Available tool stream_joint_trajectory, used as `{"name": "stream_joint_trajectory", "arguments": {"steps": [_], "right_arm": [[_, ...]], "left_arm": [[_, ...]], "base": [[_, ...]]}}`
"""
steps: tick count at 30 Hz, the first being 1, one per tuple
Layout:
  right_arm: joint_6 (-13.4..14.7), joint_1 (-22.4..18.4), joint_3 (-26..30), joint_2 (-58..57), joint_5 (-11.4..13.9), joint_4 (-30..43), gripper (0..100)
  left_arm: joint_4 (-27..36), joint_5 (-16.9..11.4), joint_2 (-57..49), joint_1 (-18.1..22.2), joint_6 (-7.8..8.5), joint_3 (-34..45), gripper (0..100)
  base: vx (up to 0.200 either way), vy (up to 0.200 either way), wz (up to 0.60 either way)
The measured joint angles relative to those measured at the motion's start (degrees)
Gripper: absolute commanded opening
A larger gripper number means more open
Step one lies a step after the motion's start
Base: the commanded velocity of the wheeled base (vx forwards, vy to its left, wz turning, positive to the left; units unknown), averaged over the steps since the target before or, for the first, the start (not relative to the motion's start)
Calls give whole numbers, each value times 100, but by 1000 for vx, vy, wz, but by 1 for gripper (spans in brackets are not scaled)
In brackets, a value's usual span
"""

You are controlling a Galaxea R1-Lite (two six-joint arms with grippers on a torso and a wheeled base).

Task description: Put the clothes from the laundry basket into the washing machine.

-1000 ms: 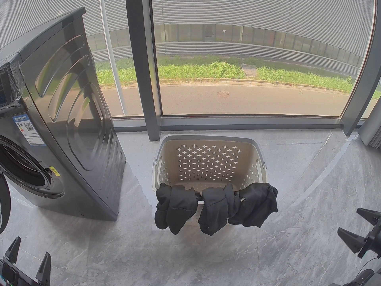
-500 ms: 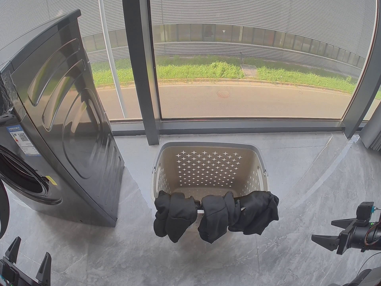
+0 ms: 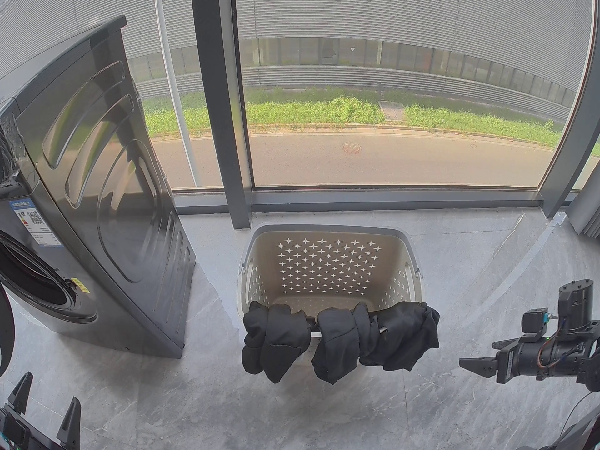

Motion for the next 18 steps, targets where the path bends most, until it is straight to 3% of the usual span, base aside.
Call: {"name": "stream_joint_trajectory", "arguments": {"steps": [14, 18], "right_arm": [[277, 503, -66, 2004, -154, -1766, 100], [290, 600, -27, 2302, -191, -1870, 100]], "left_arm": [[0, -4, 0, 0, -1, 0, 100], [0, -2, 0, 0, 2, 0, 100]], "base": [[0, 0, 0], [0, 0, 0]]}}
